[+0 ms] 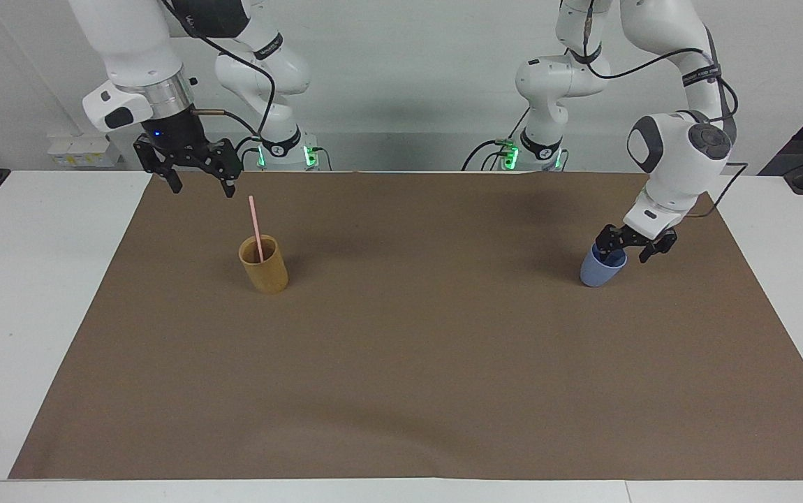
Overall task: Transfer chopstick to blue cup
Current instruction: 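Grasp the rim of the blue cup with the left gripper, then slide the blue cup toward the tan cup while the right gripper reaches the straw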
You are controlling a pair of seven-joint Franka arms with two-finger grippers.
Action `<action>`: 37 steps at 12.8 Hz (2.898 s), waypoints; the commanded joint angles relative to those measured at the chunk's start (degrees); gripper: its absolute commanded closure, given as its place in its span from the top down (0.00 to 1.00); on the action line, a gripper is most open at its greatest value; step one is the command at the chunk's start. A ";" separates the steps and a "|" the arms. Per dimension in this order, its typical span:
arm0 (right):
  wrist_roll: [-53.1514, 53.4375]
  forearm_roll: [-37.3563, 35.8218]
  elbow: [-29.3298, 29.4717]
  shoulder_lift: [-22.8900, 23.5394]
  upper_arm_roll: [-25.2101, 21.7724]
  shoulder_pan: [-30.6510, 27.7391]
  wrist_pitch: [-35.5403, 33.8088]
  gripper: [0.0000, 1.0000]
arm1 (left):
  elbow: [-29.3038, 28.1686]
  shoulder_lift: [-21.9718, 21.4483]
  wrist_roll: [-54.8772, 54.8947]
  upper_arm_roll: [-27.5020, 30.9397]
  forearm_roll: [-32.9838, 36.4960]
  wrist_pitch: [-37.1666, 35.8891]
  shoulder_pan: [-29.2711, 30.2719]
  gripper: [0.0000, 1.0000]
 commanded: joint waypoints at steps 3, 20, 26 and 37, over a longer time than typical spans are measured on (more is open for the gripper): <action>-1.53 -0.04 0.13 -0.02 0.16 -0.22 0.36 1.00 | -0.90 -0.60 3.39 -0.12 1.10 1.36 0.40 0.33; -1.45 -0.22 -4.34 -1.16 0.34 -0.04 1.93 1.00 | 6.66 2.91 -35.78 -0.65 0.48 -0.84 -31.40 0.00; -1.88 -0.57 -13.48 -2.39 0.34 -0.04 7.82 1.00 | 5.78 4.76 -39.05 -0.56 0.31 1.63 -34.05 0.00; -2.58 -0.48 -30.62 -8.72 0.34 3.21 12.83 1.00 | 12.34 3.81 -38.71 -0.47 0.31 -7.55 -33.53 1.00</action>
